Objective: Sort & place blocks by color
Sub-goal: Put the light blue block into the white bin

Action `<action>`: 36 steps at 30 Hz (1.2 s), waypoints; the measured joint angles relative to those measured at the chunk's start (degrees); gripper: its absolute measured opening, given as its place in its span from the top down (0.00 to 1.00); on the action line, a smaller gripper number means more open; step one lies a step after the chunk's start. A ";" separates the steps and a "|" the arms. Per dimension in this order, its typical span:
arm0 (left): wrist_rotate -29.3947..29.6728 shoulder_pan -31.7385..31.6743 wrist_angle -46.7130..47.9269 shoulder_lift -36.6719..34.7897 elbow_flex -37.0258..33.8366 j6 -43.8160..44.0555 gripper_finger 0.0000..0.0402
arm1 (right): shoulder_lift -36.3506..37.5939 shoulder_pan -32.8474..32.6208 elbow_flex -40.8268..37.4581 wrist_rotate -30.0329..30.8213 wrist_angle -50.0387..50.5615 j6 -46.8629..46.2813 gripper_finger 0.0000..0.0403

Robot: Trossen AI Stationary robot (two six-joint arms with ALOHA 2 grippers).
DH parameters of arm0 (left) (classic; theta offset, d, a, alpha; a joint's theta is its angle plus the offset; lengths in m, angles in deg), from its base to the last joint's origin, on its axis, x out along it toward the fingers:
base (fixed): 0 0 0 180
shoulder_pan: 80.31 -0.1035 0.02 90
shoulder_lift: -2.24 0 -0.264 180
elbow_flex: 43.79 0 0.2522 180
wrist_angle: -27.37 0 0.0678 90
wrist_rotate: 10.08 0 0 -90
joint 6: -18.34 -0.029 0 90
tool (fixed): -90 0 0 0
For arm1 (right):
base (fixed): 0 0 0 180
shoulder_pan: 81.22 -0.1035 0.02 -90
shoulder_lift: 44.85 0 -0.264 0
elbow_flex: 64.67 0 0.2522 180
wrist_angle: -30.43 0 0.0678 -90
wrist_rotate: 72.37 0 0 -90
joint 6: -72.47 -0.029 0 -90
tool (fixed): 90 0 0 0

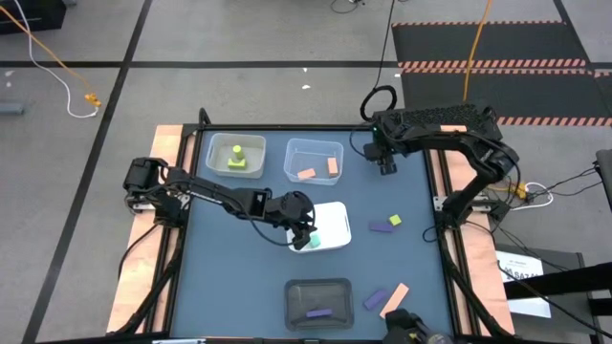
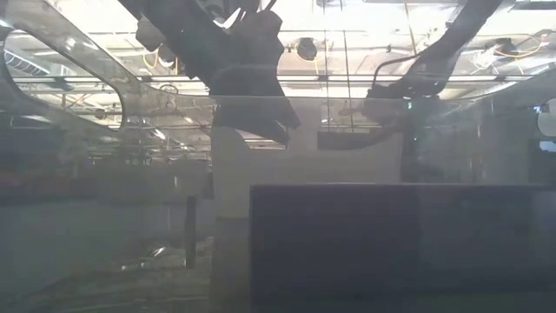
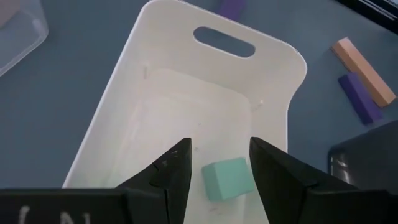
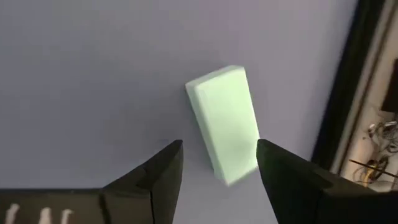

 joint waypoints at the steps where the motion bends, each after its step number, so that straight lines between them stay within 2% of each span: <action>1: -0.02 0.00 0.07 0.00 0.00 0.00 0.60 | -1.13 0.00 0.75 0.00 0.48 0.00 0.52; 10: -0.02 0.00 0.37 0.00 0.00 -0.07 0.60 | -9.51 0.18 9.16 -0.51 7.29 0.15 0.56; 14: -0.02 -0.01 0.37 0.00 0.00 -0.11 0.60 | -10.82 0.61 12.85 -2.86 10.75 -0.19 0.57; 20: -0.02 0.00 0.44 0.00 0.00 -0.79 0.60 | -11.06 1.16 13.86 -3.21 10.66 -5.49 0.59; 24: -0.01 0.00 0.44 0.00 0.00 -1.27 0.60 | -11.09 1.18 13.90 -3.08 11.72 -10.62 0.67; 29: 0.00 0.00 0.38 0.00 0.00 -1.27 0.60 | -10.28 0.69 13.85 -3.00 12.70 -18.10 0.89; 36: 0.00 0.04 0.36 0.00 0.00 -1.07 0.60 | -4.45 -0.52 13.81 -2.57 14.28 -26.91 0.90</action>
